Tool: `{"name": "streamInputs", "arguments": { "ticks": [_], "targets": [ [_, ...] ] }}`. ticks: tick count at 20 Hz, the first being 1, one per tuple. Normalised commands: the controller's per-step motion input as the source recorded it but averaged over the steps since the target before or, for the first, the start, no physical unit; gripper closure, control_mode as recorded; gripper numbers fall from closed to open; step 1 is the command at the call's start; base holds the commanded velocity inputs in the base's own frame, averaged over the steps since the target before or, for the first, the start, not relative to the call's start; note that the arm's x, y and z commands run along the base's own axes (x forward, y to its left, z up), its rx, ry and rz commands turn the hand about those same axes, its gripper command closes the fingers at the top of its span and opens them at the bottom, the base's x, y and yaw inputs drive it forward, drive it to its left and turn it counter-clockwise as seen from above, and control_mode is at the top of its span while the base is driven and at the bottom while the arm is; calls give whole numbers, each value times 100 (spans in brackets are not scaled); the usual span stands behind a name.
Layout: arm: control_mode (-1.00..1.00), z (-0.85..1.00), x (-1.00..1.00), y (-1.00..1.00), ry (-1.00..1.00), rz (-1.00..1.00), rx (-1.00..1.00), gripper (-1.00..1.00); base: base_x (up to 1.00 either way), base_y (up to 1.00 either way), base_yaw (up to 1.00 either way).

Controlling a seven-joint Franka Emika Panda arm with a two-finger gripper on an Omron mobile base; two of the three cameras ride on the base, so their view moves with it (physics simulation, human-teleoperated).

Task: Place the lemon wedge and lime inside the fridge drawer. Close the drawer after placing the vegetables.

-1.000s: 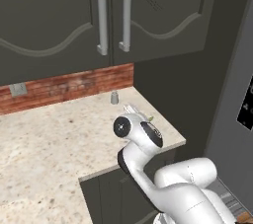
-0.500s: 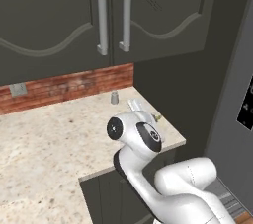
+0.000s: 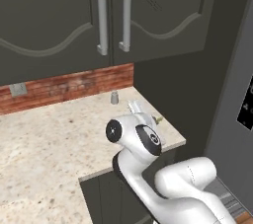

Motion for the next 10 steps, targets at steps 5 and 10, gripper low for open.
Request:
{"name": "streamInputs", "arguments": {
  "ticks": [5, 10],
  "targets": [
    [100, 0, 0, 0, 0, 0, 0, 100, -100, -12, 0],
    [100, 0, 0, 0, 0, 0, 0, 100, -100, -20, 0]
  ]
}}
